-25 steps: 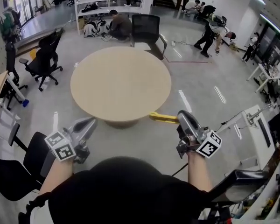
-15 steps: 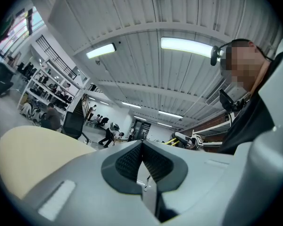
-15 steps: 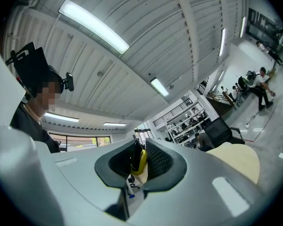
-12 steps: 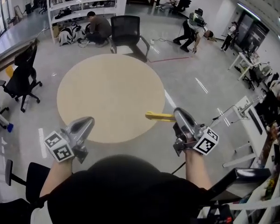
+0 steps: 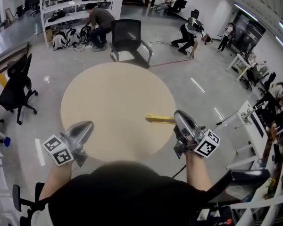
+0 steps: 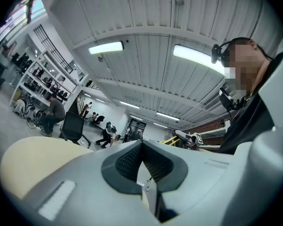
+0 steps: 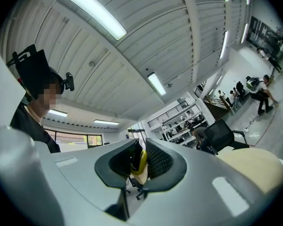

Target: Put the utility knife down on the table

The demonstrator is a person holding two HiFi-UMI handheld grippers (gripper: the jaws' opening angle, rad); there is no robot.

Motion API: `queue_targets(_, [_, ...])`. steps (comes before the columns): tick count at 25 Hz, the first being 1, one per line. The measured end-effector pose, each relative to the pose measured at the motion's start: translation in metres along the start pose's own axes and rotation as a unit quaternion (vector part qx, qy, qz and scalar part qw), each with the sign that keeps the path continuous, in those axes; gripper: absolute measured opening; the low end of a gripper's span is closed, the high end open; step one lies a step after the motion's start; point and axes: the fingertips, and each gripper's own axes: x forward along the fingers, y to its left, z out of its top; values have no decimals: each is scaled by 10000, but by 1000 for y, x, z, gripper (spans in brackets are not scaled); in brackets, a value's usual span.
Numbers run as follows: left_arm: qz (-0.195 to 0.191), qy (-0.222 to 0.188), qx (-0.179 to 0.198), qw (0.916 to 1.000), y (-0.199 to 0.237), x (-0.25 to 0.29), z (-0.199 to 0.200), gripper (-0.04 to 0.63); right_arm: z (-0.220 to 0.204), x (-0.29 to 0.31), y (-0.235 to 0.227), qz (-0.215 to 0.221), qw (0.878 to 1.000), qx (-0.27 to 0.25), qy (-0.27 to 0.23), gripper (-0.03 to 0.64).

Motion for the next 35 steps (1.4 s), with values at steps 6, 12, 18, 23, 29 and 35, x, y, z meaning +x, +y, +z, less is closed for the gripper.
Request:
queue_targets(6, [52, 31, -124, 9999, 31, 16, 2, 0, -5, 33, -28, -2, 9998, 98, 173, 58])
queue_targets(12, [424, 32, -46, 9991, 58, 41, 1, -1, -7, 61, -81, 332, 9987, 293, 255, 58])
queue_targets(18, [1175, -189, 146, 9928, 71, 63, 9, 0, 4, 111, -146, 1072, 9918, 534, 447, 58])
queue_targets(23, [1715, -184, 154, 9849, 61, 104, -1, 0, 18, 117, -195, 1563, 9828, 834, 526, 58])
queue_targets(29, [1720, 36, 140, 9850, 65, 144, -17, 0, 9, 123, -245, 1580, 9793, 1120, 585, 58])
queue_targets(35, [1539, 127, 1, 9880, 91, 125, -16, 0, -14, 130, -241, 1225, 9835, 1197, 590, 58])
